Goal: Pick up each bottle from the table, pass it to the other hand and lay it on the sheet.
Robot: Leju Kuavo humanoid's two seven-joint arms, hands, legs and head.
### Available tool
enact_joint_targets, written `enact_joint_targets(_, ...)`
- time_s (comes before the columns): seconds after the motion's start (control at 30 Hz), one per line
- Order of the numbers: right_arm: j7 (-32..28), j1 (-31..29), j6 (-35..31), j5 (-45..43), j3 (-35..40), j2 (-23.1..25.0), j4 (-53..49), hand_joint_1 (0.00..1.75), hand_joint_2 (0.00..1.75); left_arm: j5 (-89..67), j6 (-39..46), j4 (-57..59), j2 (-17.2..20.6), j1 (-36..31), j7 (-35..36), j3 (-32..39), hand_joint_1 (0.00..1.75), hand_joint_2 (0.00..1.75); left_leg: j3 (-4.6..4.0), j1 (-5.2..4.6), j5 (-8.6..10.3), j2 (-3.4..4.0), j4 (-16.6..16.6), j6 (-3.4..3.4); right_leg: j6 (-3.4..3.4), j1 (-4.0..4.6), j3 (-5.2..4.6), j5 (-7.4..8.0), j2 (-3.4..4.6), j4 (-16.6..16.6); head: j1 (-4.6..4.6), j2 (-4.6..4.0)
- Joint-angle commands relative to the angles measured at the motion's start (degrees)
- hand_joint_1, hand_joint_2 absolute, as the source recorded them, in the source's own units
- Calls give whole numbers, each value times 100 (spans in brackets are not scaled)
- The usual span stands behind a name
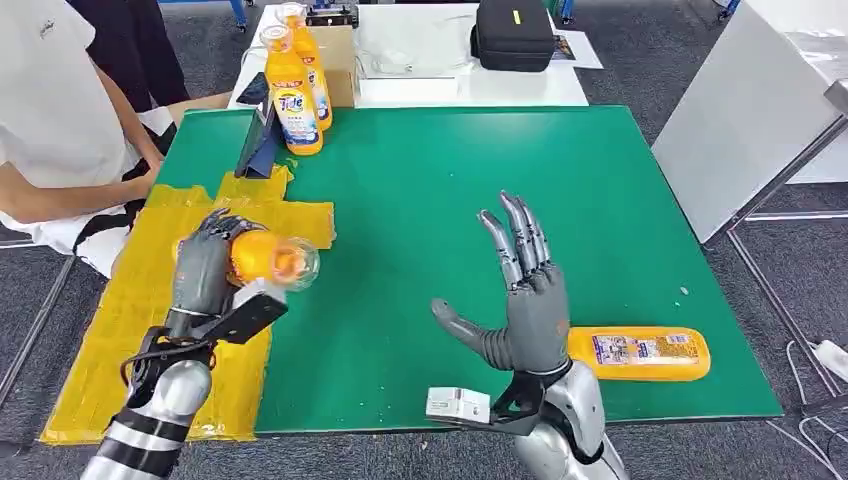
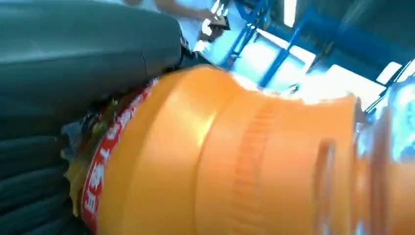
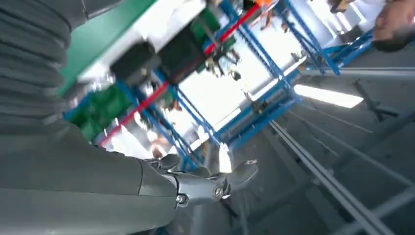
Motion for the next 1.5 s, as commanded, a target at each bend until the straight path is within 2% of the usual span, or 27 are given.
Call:
enact_joint_targets(0.03,609,-621,409,857,99,-1028,-259,0,175,-2135,111,5086,421,-1965,888,-649,175,175,46,4,8,-15,-19,-1,-21,8,51,1,-27,-17,-4,0)
enact_joint_targets(0.13,666,-577,409,901,50,-1154,-193,0,175,-1987,155,5634,199,-2124,900,-487,175,175,46,4,16,-16,-22,8,-17,8,59,5,-24,-26,-4,0)
enact_joint_targets(0.17,662,-561,402,897,46,-1166,-191,0,175,-1988,156,5645,182,-2129,897,-490,175,175,29,-1,7,10,-8,7,-22,1,26,14,-3,-9,-4,0)
enact_joint_targets(0.2,656,-542,395,891,43,-1180,-185,0,175,-1991,161,5653,166,-2133,901,-494,175,175,41,2,4,16,-11,9,-25,5,39,12,-1,-17,-4,0)
enact_joint_targets(0.43,658,-539,392,896,53,-1169,-190,0,175,-1991,147,5656,169,-2149,902,-492,175,175,24,-3,6,4,-4,6,-20,-2,30,11,-1,-5,-2,0)
enact_joint_targets(0.63,956,-614,858,1097,53,-1357,239,0,175,-1390,322,6089,-64,-2173,842,155,175,175,52,0,7,13,-13,3,-27,8,55,17,4,-15,-2,0)
enact_joint_targets(0.67,1019,-606,1025,1129,31,-1451,367,0,175,-1261,492,6102,-91,-2119,736,283,166,175,47,-2,9,8,-9,2,-20,5,50,15,3,-11,-2,0)
enact_joint_targets(0.7,1041,-612,1160,1108,20,-1518,466,0,175,-1194,728,6073,-104,-2057,639,379,0,175,57,1,9,14,-14,2,-22,8,59,18,7,-18,-2,0)
enact_joint_targets(0.9,812,-608,2313,443,-269,-2384,1008,0,175,-276,1048,5490,-300,-1761,-420,1003,0,175,75,-1,7,12,-17,7,-24,6,80,18,1,-25,-2,0)
enact_joint_targets(1.03,553,-440,2612,288,-622,-2965,1164,0,175,-58,1028,4678,-481,-1519,-790,902,0,175,67,-4,6,-10,-9,9,-19,-3,82,10,-15,-18,-4,0)
enact_joint_targets(1.17,493,-213,2659,333,-995,-3183,1101,0,175,-77,1212,3487,-542,-1047,-1003,458,0,175,50,-15,6,-21,-3,10,-16,-14,66,9,-25,-13,-2,0)
enact_joint_targets(1.23,461,19,2742,183,-1326,-3361,1010,0,175,-72,1402,2487,-482,-620,-1095,181,0,175,51,-16,1,-25,-3,11,-18,-13,72,4,-31,-17,-4,0)
enact_joint_targets(1.37,387,163,2793,135,-1518,-3414,940,0,175,-78,1391,2056,-402,-429,-976,61,0,175,27,-16,-1,-18,5,11,-19,-13,41,5,-25,-9,-2,0)
enact_joint_targets(1.43,460,421,2965,81,-1772,-3590,856,0,175,843,1056,1305,-384,-82,-1465,31,0,175,26,-14,-5,-9,2,9,-23,-9,42,5,-16,-13,-4,0)
enact_joint_targets(1.5,335,697,3210,-242,-2092,-3883,795,0,175,1492,671,433,-296,305,-1653,-1,0,175,14,-17,-4,-13,3,11,-17,-10,25,7,-19,-9,-4,0)
